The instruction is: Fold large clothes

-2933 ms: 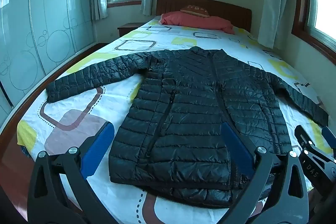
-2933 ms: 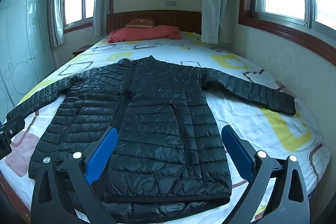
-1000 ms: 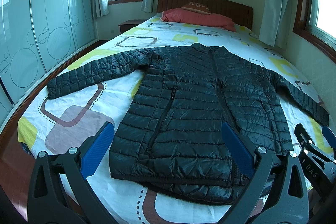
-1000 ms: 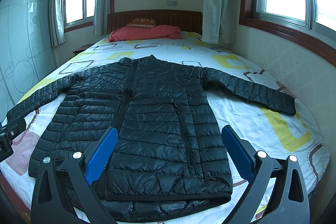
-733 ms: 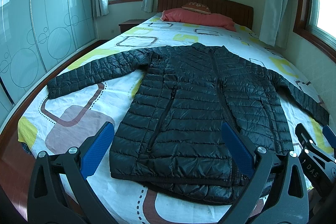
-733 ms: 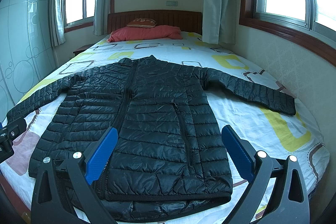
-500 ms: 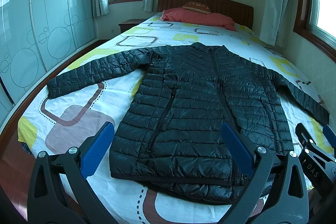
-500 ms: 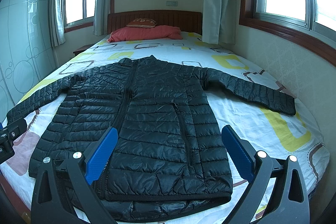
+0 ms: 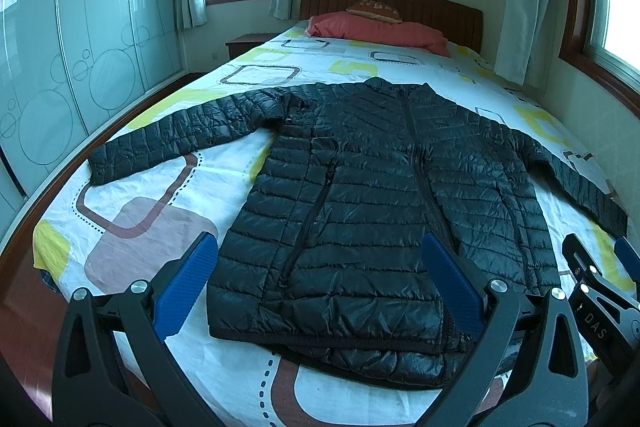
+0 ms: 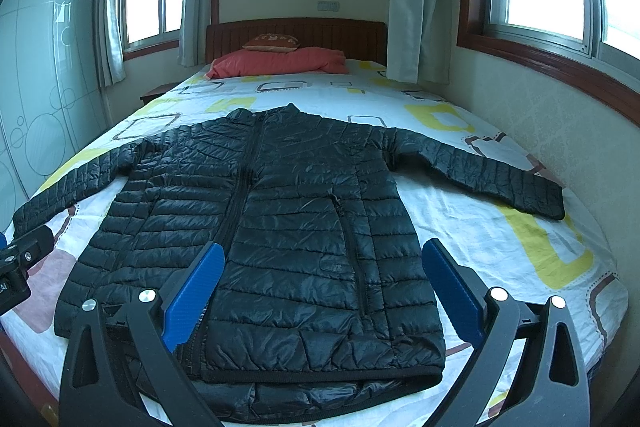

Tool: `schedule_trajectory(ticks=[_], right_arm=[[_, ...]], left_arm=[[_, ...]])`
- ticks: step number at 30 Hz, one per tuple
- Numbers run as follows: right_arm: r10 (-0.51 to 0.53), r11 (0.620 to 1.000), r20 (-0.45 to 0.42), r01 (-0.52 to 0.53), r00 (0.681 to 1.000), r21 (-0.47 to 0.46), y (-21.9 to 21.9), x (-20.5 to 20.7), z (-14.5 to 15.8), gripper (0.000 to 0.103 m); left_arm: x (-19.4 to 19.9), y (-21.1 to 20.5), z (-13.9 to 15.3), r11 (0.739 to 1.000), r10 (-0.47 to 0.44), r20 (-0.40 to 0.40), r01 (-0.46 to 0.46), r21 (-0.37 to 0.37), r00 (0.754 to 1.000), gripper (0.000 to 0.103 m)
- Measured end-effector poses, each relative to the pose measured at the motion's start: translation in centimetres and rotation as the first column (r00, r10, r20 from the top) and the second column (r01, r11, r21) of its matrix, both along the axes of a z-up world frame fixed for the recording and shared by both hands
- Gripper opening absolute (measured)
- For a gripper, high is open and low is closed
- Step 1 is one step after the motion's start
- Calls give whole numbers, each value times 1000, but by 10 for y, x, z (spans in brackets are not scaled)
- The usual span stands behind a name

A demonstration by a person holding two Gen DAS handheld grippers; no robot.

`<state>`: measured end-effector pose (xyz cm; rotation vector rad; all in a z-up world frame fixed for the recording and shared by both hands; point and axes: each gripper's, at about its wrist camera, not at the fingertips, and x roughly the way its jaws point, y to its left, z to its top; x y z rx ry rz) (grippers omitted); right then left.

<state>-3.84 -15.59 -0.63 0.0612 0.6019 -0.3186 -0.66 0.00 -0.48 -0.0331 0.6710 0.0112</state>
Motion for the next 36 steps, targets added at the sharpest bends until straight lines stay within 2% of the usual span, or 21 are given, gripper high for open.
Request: schedule_trajectory(ticks=[6, 10, 19, 22, 26, 30, 36], right_arm=[[-2, 1000, -4, 2, 1000, 25, -3, 3, -5, 98], [-7, 997, -11, 8, 1000, 82, -14, 14, -14, 98], [-72, 987, -39, 77, 997, 143, -62, 51, -35, 98], [-102, 973, -47, 109, 994, 203, -90, 63, -41, 98], [-155, 942, -40, 160, 987, 294, -134, 71, -50, 98], [-234, 886, -44, 232, 971, 402, -186, 76, -66, 98], [-339, 812, -25, 306, 941, 496, -256, 81, -87, 98]], left_arm=[[0, 6, -12, 1000, 3, -17, -3, -24, 1000, 101], [14, 18, -25, 998, 25, -43, -28, -53, 999, 101], [77, 60, -42, 979, 160, -114, -172, -106, 980, 101], [102, 86, -52, 959, 233, -155, -253, -129, 960, 101], [139, 127, -73, 919, 330, -216, -365, -150, 919, 101], [164, 160, -91, 878, 419, -243, -459, -140, 875, 101], [186, 200, -122, 815, 523, -287, -570, -109, 803, 101]])
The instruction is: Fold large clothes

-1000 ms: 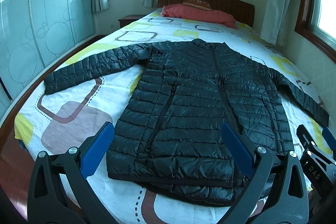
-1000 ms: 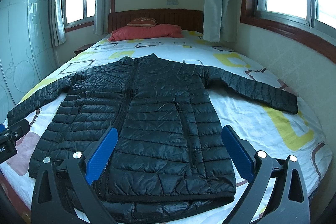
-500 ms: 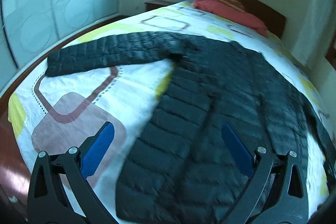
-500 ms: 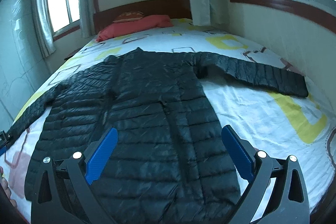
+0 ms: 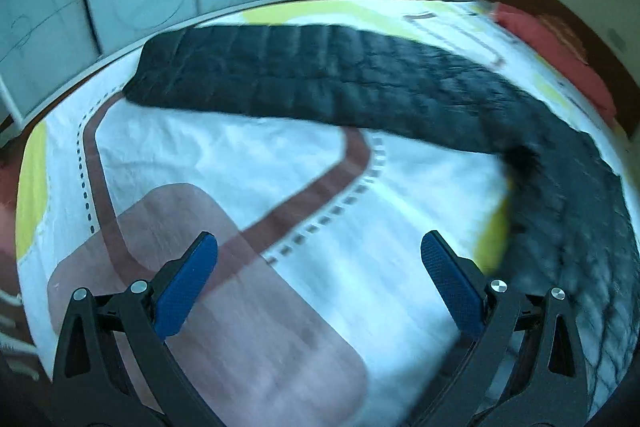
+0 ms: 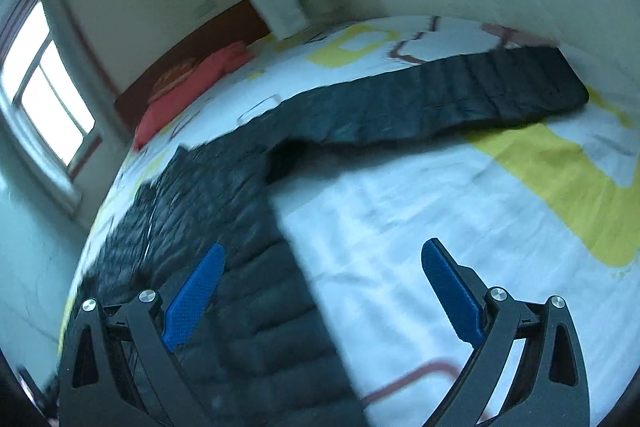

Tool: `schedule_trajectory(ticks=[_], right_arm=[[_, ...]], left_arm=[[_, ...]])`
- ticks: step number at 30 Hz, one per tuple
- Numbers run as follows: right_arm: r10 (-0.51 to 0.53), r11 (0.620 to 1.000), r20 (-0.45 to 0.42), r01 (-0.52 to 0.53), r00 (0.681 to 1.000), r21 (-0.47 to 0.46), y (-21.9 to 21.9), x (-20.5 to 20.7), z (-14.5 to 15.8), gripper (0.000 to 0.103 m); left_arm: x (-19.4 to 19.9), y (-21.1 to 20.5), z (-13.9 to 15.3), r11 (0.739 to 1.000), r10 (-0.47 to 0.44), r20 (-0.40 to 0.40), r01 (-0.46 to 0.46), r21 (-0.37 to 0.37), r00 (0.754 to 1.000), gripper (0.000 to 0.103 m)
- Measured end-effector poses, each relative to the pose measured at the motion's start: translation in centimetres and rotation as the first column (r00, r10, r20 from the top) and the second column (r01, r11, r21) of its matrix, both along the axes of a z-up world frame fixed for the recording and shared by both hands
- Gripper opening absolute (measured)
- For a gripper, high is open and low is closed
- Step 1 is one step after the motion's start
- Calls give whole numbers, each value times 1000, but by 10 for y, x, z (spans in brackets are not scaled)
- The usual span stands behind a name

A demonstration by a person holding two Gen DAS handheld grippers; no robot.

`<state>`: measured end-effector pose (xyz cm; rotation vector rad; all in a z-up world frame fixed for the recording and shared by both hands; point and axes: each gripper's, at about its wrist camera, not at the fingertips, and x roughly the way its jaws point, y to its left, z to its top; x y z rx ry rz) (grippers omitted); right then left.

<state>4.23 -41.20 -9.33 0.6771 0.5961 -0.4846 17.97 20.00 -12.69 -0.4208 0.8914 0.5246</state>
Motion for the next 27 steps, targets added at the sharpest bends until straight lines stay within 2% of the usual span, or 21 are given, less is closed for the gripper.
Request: schedule_trajectory(ticks=[4, 5, 7, 8, 9, 13, 14, 19, 22, 24, 25, 26, 27], right_arm=[[-110, 990, 68, 104, 992, 93, -55, -7, -13, 98], [-135, 986, 81, 126, 987, 114, -66, -9, -16, 97], [-201, 970, 103, 183, 974, 160, -95, -16, -25, 89], [-221, 965, 102, 202, 970, 169, -104, -19, -28, 74], [-250, 955, 96, 230, 963, 187, -116, -23, -33, 70], [-373, 897, 147, 315, 916, 311, -155, -42, -56, 70], [-412, 878, 166, 342, 896, 336, -165, -47, -62, 70], [-503, 849, 238, 425, 831, 314, -192, -51, -59, 74], [-563, 820, 280, 480, 778, 313, -209, -52, -61, 75], [-570, 817, 253, 508, 782, 273, -216, -45, -60, 72], [-571, 818, 230, 520, 788, 245, -220, -43, -58, 67], [-557, 827, 203, 518, 805, 219, -221, -36, -56, 44], [-531, 841, 194, 486, 825, 236, -224, -29, -59, 18]], left_arm=[[6, 19, -17, 998, 58, -22, -59, -31, 998, 101], [6, 20, -18, 998, 64, -25, -65, -18, 998, 101], [8, 19, -18, 997, 66, -28, -65, 33, 997, 101], [11, 19, -20, 996, 63, -40, -61, 63, 997, 101], [12, 20, -21, 996, 65, -43, -62, 68, 997, 101], [13, 24, -26, 995, 70, -26, -68, 79, 997, 101], [13, 24, -26, 994, 71, -24, -68, 85, 997, 101], [11, 22, -28, 991, 71, -26, -68, 112, 997, 101], [11, 22, -28, 991, 71, -22, -68, 116, 997, 101], [11, 21, -29, 990, 72, -22, -69, 122, 997, 101], [10, 20, -29, 990, 72, -22, -69, 124, 997, 101], [10, 19, -29, 989, 72, -23, -68, 129, 997, 101], [11, 19, -29, 989, 72, -26, -68, 133, 997, 101]])
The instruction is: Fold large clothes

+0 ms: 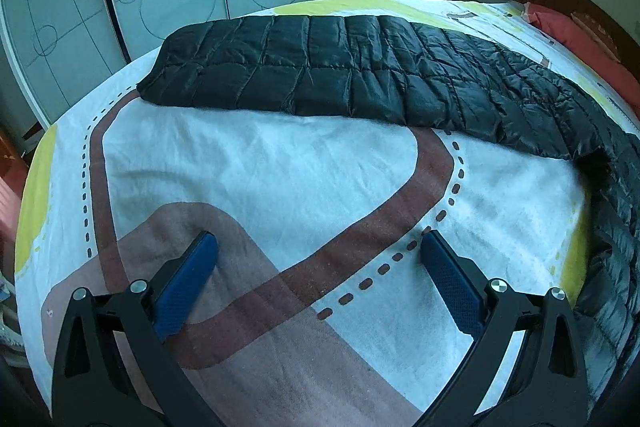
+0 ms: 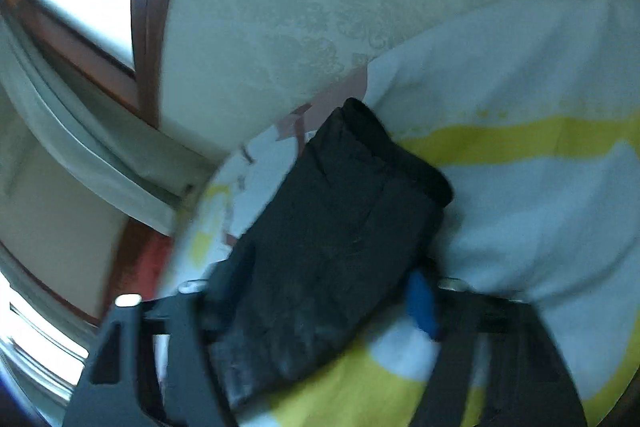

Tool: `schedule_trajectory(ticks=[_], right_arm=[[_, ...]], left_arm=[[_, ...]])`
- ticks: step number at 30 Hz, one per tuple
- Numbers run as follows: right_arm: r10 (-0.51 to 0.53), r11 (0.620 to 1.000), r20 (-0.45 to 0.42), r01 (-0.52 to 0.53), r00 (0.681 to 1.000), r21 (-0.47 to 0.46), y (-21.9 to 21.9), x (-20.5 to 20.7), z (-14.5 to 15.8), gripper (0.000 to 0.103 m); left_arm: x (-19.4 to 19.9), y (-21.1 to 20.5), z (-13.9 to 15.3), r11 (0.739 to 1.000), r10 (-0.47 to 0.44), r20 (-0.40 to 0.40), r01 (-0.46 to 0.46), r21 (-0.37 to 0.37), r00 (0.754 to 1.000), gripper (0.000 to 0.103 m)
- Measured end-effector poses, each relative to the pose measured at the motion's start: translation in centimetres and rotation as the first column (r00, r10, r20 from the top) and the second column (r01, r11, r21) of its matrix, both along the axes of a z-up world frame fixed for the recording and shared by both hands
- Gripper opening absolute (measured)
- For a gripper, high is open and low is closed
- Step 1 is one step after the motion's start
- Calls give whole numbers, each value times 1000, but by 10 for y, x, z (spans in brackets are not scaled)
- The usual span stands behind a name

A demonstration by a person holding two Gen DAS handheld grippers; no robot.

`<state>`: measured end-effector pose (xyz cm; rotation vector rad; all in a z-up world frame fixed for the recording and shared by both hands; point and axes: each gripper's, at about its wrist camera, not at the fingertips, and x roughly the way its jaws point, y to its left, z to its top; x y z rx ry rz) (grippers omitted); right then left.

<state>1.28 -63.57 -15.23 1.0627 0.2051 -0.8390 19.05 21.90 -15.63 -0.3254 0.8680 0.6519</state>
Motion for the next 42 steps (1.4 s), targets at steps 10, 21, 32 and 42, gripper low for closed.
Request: schedule_trajectory(ticks=[10, 21, 32, 42], right_arm=[[270, 919, -120, -293, 955, -263, 86, 95, 87, 11], [641, 621, -323, -718, 696, -314, 284, 284, 101, 11], [807, 377, -396, -898, 439, -228, 451, 350, 70, 11], [841, 262, -449, -953, 302, -150, 526, 383, 44, 11]], left_arm=[[2, -2, -3, 1000, -1, -3, 1, 20, 1000, 101], [0, -1, -4, 1000, 0, 7, 0, 24, 1000, 101], [0, -1, -6, 999, 1, 14, -1, 32, 1000, 101], [-1, -2, -6, 999, 2, 21, -3, 32, 1000, 101]])
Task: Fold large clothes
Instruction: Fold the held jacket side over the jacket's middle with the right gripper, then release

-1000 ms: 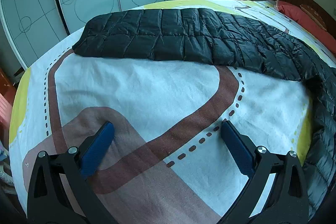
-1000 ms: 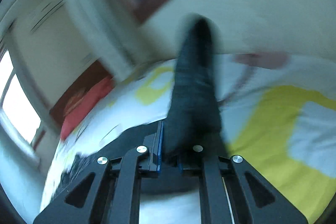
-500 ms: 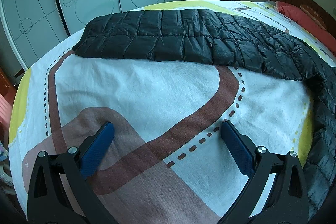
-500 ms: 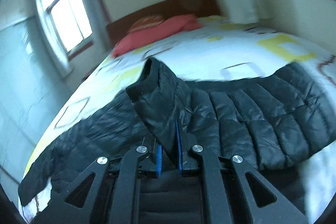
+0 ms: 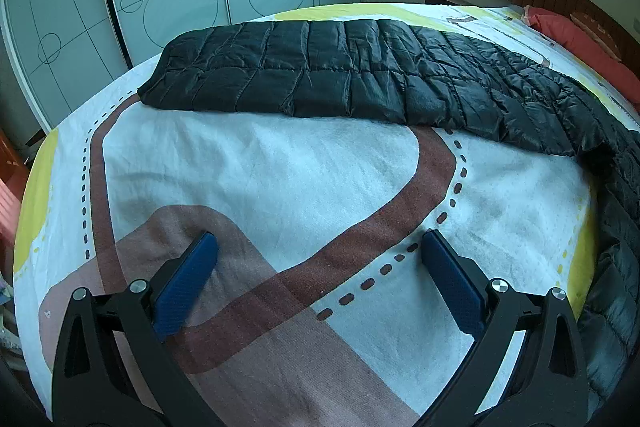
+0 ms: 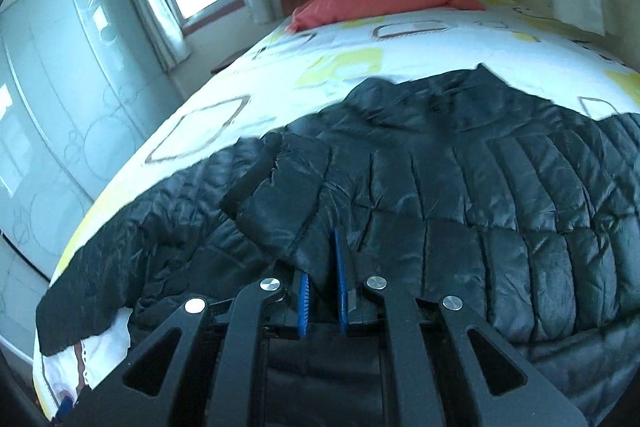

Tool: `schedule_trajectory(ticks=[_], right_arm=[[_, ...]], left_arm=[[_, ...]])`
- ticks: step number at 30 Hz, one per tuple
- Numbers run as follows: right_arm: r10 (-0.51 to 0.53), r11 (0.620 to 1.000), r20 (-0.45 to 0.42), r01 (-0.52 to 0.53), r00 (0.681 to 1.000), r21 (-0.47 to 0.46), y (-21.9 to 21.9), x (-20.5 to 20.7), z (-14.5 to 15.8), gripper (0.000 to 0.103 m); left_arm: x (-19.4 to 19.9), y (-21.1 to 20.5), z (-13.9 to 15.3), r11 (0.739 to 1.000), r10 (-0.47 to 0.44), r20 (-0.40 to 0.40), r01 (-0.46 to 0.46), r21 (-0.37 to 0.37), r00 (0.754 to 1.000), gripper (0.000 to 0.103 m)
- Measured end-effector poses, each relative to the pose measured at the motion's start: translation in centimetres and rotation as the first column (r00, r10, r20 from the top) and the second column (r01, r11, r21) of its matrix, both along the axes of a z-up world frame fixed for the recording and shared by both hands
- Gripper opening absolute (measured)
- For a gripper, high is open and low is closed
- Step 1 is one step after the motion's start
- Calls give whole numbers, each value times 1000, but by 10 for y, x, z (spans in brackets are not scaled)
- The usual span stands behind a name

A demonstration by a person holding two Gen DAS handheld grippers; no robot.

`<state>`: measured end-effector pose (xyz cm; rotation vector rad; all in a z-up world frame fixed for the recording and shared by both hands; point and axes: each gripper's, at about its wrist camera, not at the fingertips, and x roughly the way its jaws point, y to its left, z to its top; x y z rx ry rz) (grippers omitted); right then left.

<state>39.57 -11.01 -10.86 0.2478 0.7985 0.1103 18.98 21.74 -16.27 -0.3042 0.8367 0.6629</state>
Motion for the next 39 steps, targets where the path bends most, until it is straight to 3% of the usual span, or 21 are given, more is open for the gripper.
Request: schedule_trajectory(ticks=[7, 12, 13, 14, 15, 16, 20, 24, 25, 26, 27, 30, 33, 35, 37, 39], right_arm=[[60, 997, -68, -63, 996, -41, 24, 8, -16, 11], [75, 994, -79, -81, 994, -77, 33, 7, -17, 17], [91, 992, -73, -97, 993, -77, 36, 4, -14, 22], [107, 991, -72, -112, 992, -70, 38, 1, -12, 41], [125, 990, -62, -128, 990, -57, 41, -4, -8, 67], [135, 989, -44, -137, 990, -51, 43, -10, -4, 74], [221, 975, 53, -219, 974, -45, 45, -44, 24, 75], [139, 990, 112, -134, 984, -45, -17, -76, 52, 72], [95, 995, 112, -90, 989, -46, -38, -80, 55, 68], [40, 998, 104, -34, 994, -52, -63, -82, 57, 54], [-46, 997, 91, 52, 995, -63, -99, -82, 59, 46], [-248, 965, 63, 252, 967, -68, -180, -83, 52, 39], [-415, 902, 21, 415, 909, -118, -248, -83, 30, 39], [-449, 889, -51, 440, 892, -128, -270, -74, 4, 39], [-416, 908, -125, 404, 901, -110, -281, -66, -27, 39], [-408, 909, -110, 393, 906, -138, -276, -67, -23, 39]], left_arm=[[0, 0, 0, 1000, 0, 1, 0, 1, 1000, 101], [0, 0, 0, 1000, 0, 0, 0, 1, 1000, 101], [0, 0, 0, 1000, 0, 1, 0, 1, 1000, 101], [0, 0, 0, 1000, 0, 1, 0, 1, 1000, 101], [0, 0, 0, 1000, 0, 0, 0, 1, 1000, 101], [0, 0, 0, 1000, 0, 1, 0, 1, 1000, 101], [0, 0, -1, 1000, 0, 1, 0, 0, 1000, 101], [0, -1, -1, 1000, 0, 1, 0, 3, 1000, 101], [0, 0, -1, 1000, 1, 1, -1, 2, 1000, 101], [0, 0, -1, 1000, 1, 1, -1, 2, 1000, 101], [0, -1, 0, 1000, 1, 1, -1, 3, 1000, 101], [0, -1, 0, 1000, 1, 0, -1, 5, 1000, 101], [0, -1, 0, 1000, 1, -1, -1, 6, 1000, 101], [0, -1, 0, 1000, 1, -1, -1, 5, 1000, 101], [0, -1, 0, 1000, 1, -1, -1, 5, 1000, 101], [0, 0, 0, 1000, 0, -2, 0, 5, 1000, 101]])
